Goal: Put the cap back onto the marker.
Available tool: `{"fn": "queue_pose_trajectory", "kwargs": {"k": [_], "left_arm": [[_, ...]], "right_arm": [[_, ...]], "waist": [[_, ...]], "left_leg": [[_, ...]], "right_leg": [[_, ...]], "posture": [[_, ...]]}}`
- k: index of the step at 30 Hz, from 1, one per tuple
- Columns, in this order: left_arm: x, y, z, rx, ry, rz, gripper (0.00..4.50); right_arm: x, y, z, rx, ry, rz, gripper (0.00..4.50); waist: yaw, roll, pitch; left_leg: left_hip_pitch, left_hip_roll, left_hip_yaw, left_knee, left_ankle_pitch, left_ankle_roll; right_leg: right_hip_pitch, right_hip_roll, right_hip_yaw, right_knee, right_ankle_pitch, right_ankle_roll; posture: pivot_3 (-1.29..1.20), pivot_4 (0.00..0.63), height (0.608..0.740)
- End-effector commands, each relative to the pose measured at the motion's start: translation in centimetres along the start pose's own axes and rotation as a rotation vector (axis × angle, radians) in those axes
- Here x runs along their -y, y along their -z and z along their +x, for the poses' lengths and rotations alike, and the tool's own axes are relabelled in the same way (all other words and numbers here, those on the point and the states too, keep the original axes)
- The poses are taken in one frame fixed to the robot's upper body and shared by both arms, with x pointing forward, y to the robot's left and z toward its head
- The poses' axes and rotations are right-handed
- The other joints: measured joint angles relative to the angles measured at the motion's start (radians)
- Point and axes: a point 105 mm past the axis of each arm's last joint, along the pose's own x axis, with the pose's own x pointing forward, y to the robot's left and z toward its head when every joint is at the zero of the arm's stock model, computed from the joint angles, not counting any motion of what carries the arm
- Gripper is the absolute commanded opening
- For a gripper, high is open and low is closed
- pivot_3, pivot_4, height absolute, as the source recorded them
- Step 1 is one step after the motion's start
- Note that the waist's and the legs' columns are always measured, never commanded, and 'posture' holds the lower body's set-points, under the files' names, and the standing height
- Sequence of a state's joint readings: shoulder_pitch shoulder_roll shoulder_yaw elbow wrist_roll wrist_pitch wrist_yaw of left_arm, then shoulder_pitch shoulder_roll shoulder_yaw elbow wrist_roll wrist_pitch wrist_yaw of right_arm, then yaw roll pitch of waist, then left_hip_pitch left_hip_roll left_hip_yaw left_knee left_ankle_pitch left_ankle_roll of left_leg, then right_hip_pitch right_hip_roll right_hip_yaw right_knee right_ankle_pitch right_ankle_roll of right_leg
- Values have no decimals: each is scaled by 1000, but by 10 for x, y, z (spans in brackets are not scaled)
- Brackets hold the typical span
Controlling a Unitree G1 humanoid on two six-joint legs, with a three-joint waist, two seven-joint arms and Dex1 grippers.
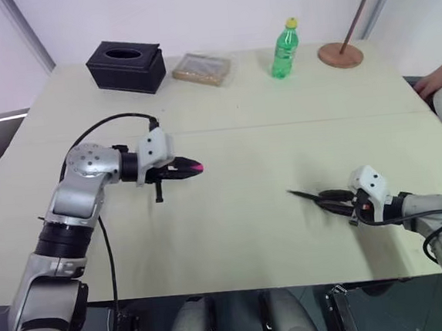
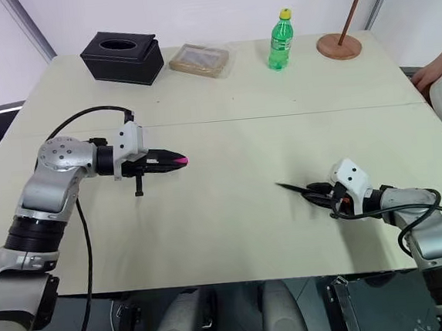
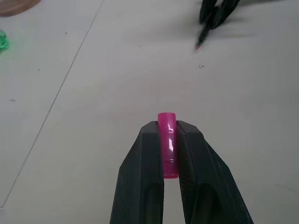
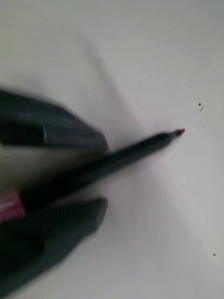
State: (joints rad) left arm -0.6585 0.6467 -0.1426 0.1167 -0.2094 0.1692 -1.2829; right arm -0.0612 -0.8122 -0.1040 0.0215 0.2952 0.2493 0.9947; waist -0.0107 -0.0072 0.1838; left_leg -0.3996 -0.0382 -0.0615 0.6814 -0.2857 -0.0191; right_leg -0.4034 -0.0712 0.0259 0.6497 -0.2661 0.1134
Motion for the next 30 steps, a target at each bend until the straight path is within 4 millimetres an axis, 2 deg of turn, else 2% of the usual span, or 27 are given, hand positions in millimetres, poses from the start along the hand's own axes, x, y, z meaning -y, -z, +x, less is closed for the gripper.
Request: {"fn": "queue_pose_trajectory", "kwargs": {"k": [1,6,11,16,20,23,30], "left_arm": [[-2,-8,-3,25,-13,25,0],[-5,-7,-4,19,-12,36,0],[-11,-7,0,23,4,73,0],[-11,-3,12,13,62,160,0],[-5,-6,29,69,141,200,0],[-5,-8,42,111,177,212,0],[-6,-14,64,169,222,247,0]], "right_arm": [[-2,6,-1,-30,0,3,60],[-4,5,-3,-37,0,-3,60],[-3,-6,-7,-26,24,-39,60],[-1,-29,-15,-27,54,-160,60],[-9,-68,-22,-4,51,-329,60],[-15,-89,-22,17,43,-407,60],[-27,-118,-16,52,18,-492,60]], "waist": [[0,0,0],[0,0,0],[1,0,0],[2,0,0],[0,1,0],[0,0,0],[1,0,0]], "left_leg": [[0,0,0,0,0,0],[0,0,0,0,0,0],[0,0,0,0,0,0],[0,-1,0,0,0,0],[0,0,0,0,0,0],[-1,0,0,0,0,0],[-3,-1,0,1,0,0]], "right_leg": [[0,0,0,0,0,0],[0,0,0,0,0,0],[0,0,0,0,0,0],[0,-1,0,0,0,0],[-1,0,0,0,0,0],[-1,0,0,0,0,0],[-3,0,0,0,0,0]], "posture": [[0,150,740],[0,150,740],[0,150,740],[0,150,740],[0,150,740],[0,150,740],[0,150,740]]}}
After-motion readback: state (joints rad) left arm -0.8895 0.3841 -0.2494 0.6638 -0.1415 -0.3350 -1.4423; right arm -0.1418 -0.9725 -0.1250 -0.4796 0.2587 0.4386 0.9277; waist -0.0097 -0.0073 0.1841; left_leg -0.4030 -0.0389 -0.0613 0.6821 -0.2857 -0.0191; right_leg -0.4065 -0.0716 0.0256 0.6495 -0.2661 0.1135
